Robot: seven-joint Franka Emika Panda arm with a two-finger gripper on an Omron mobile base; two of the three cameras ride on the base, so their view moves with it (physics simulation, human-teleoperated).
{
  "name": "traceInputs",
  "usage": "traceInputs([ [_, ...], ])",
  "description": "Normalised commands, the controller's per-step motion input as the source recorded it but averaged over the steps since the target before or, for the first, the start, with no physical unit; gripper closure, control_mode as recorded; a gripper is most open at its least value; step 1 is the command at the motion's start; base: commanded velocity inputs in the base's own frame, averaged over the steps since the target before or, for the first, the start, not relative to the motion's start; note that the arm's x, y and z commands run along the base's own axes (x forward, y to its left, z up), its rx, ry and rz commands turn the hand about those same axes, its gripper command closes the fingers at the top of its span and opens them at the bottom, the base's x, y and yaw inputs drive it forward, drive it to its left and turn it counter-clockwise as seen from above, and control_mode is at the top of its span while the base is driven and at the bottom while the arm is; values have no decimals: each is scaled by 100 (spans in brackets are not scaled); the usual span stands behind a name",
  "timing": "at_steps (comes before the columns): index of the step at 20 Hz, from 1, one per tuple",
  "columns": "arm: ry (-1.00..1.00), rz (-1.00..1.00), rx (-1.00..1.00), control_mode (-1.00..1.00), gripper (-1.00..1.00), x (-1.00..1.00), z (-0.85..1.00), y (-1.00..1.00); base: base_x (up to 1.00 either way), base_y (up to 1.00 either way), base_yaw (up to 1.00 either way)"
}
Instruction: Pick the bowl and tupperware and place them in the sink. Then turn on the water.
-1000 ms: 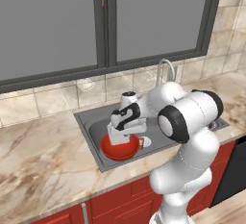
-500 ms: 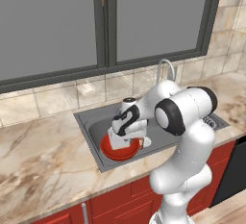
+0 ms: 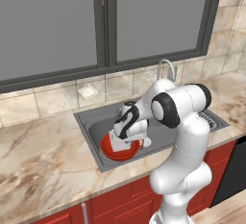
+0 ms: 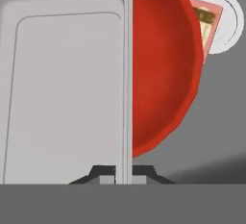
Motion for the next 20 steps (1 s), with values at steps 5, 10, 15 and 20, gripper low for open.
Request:
traceInputs([
  [5, 0, 0, 0, -100, 100, 1, -26, 0, 0, 0, 0],
  [10, 0, 0, 0, -100, 100, 6, -26, 0, 0, 0, 0],
  [15, 0, 0, 0, -100, 100, 17, -19, 0, 0, 0, 0],
  [20, 0, 0, 0, -100, 100, 19, -16, 0, 0, 0, 0],
])
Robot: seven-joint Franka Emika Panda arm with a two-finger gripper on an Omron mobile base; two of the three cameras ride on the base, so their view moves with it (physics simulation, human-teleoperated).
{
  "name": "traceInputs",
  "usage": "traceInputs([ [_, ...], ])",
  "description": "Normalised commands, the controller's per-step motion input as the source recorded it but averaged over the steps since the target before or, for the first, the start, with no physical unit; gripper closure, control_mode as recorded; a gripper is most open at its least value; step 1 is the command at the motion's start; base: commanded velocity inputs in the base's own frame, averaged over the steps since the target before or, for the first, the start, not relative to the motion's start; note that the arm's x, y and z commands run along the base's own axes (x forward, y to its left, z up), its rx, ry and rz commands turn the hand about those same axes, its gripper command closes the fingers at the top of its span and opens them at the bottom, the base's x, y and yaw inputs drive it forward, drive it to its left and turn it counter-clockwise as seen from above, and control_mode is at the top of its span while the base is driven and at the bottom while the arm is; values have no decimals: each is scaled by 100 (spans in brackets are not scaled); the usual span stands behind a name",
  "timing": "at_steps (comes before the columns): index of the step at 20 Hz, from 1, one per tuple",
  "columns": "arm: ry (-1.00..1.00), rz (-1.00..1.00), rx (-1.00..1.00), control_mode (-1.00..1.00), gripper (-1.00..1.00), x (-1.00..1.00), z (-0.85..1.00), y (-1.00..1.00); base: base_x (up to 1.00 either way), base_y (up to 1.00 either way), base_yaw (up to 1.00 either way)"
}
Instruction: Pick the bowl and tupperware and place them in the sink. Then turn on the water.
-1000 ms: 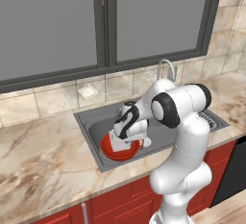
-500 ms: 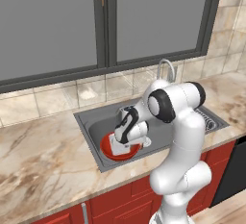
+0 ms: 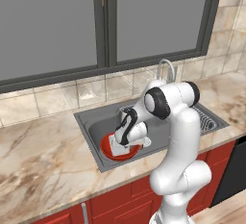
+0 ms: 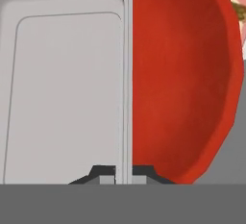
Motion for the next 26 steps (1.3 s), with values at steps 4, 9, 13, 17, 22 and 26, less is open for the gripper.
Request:
traceInputs([
  [4, 0, 0, 0, -100, 100, 26, -18, 0, 0, 0, 0],
  [9, 0, 0, 0, -100, 100, 25, -17, 0, 0, 0, 0],
  [13, 0, 0, 0, -100, 100, 21, -17, 0, 0, 0, 0],
  [17, 0, 0, 0, -100, 100, 8, -16, 0, 0, 0, 0],
  [22, 0, 0, 0, -100, 100, 0, -1, 0, 0, 0, 0],
  [26, 0, 0, 0, -100, -100, 0, 0, 0, 0, 0, 0],
])
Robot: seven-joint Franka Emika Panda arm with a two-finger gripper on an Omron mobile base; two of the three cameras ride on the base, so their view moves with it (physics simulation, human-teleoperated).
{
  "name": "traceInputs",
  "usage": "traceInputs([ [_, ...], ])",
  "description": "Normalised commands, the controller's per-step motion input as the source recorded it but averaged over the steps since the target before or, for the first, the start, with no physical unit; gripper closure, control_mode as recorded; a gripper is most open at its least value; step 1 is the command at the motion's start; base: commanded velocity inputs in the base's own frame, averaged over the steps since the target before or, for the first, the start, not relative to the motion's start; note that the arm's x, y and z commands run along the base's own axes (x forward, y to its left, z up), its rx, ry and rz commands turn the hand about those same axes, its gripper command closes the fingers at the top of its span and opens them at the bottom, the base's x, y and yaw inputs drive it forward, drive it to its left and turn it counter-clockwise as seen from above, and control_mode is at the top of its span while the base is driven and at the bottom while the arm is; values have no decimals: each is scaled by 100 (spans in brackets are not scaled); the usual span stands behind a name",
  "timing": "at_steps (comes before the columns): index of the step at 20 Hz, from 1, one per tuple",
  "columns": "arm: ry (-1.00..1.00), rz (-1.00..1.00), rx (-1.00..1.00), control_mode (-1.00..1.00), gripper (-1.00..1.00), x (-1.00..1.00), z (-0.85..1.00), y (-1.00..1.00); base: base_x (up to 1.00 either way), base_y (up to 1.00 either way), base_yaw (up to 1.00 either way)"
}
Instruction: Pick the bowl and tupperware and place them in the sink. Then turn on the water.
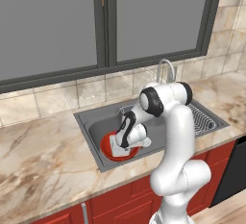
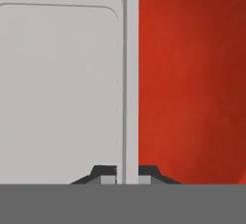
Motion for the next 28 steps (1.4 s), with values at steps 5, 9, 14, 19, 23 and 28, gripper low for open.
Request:
traceInputs([
  [5, 0, 0, 0, -100, -100, 0, 0, 0, 0, 0, 0],
  [9, 0, 0, 0, -100, -100, -7, 24, 0, 0, 0, 0],
  [14, 0, 0, -4, -100, -100, -21, 50, 0, 0, 0, 0],
  [19, 0, 0, -5, -100, -100, -16, 49, 0, 0, 0, 0],
  [23, 0, 0, -5, -100, -100, -6, 56, 0, 0, 0, 0],
  [28, 2, 0, -2, -100, -100, -13, 54, -16, 0, 0, 0],
])
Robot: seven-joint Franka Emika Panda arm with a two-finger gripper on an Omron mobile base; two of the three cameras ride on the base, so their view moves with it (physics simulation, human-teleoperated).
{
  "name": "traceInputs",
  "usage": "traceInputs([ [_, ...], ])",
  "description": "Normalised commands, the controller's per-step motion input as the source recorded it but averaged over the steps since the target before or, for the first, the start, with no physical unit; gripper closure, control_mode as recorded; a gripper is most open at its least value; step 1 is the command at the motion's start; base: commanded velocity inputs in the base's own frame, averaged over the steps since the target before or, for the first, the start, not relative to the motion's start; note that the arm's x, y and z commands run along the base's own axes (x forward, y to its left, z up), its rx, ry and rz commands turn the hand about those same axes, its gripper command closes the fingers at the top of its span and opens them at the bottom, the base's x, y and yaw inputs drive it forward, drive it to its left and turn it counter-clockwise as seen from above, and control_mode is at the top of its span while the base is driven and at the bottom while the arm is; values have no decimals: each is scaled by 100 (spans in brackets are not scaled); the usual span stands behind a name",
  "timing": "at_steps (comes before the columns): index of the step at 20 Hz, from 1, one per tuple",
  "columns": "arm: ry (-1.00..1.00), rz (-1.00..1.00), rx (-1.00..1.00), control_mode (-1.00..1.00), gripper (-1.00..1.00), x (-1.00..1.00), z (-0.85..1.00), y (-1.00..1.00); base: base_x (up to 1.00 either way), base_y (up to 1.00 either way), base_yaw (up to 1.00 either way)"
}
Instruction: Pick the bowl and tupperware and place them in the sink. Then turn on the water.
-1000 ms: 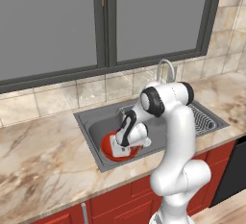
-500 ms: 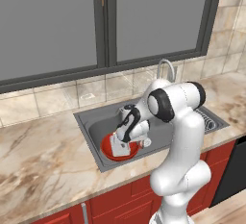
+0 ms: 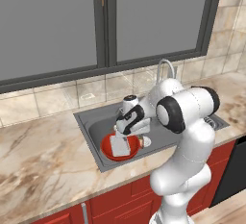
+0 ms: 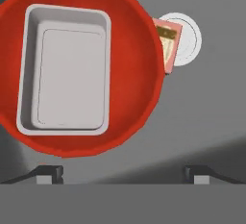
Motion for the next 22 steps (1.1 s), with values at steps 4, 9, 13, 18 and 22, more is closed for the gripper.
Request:
traceInputs([
  [4, 0, 0, -1, -100, -100, -17, 59, -30, 0, 0, 0],
  [9, 0, 0, 0, -100, -100, -30, 65, -24, 0, 0, 0],
  [13, 0, 0, 0, -100, -100, -43, 57, -12, 0, 0, 0],
  [18, -2, 0, 0, -100, -100, -55, 31, -11, 0, 0, 0],
  [22, -10, 0, 0, -100, -100, -64, 50, -14, 0, 0, 0],
])
